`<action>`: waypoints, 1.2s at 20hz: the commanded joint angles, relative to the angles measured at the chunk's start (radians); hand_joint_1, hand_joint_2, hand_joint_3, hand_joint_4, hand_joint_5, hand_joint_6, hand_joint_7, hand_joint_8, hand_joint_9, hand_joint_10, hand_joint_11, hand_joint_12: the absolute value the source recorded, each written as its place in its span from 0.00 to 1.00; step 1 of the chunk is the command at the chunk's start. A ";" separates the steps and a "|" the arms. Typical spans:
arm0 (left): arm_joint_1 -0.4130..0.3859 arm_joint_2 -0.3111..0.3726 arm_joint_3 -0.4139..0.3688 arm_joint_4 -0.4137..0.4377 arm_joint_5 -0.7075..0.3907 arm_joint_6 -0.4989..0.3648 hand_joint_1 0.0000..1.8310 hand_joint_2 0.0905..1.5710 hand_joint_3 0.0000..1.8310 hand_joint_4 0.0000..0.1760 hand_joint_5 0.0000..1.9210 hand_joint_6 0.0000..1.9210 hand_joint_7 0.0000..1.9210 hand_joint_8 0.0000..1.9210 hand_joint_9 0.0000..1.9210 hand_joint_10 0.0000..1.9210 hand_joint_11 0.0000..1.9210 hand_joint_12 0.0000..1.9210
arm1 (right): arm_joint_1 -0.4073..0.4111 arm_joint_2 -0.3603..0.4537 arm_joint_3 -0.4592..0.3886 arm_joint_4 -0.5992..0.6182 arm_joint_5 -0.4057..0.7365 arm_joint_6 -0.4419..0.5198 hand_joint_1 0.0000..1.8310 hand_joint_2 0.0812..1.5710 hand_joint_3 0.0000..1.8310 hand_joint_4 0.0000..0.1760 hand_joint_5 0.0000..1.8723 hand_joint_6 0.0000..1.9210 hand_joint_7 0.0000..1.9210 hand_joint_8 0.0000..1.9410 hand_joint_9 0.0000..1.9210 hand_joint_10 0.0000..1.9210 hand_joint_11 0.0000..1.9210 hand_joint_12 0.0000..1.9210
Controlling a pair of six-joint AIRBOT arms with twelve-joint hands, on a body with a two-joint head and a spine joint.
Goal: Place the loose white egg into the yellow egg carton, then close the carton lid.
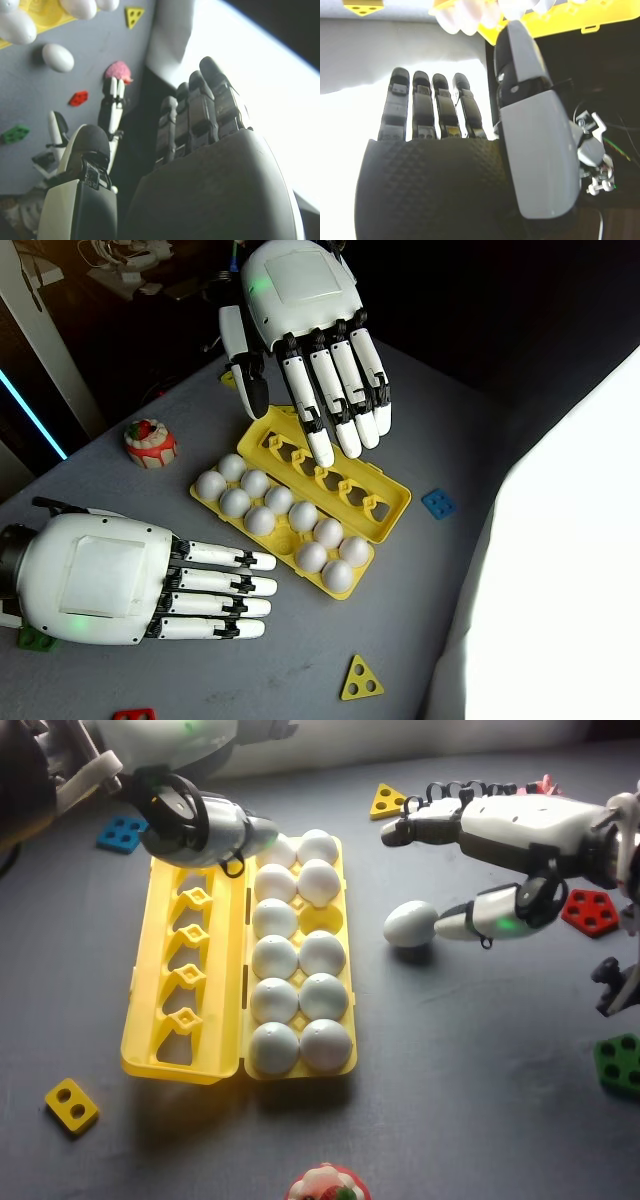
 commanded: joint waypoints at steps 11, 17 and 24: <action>0.015 0.002 -0.030 0.107 -0.038 0.004 0.22 0.84 0.00 0.11 0.08 0.00 0.10 0.00 0.10 0.00 0.00 0.35 | -0.052 -0.105 0.092 0.009 0.126 -0.039 0.61 0.74 0.00 0.00 0.00 0.46 0.03 0.01 0.00 0.00 0.00 0.00; 0.027 0.002 0.007 -0.052 0.020 0.003 0.23 0.84 0.00 0.11 0.09 0.00 0.10 0.00 0.10 0.00 0.00 0.37 | -0.069 -0.149 0.113 0.008 0.162 -0.041 0.59 0.74 0.00 0.05 0.00 0.28 0.01 0.00 0.00 0.00 0.00 0.00; -0.016 -0.004 0.003 -0.095 -0.077 0.003 0.23 0.84 0.00 0.13 0.09 0.00 0.10 0.00 0.09 0.00 0.00 0.36 | -0.090 -0.180 0.156 0.008 0.167 -0.051 0.59 0.74 0.00 0.02 0.00 0.28 0.00 0.00 0.00 0.00 0.00 0.00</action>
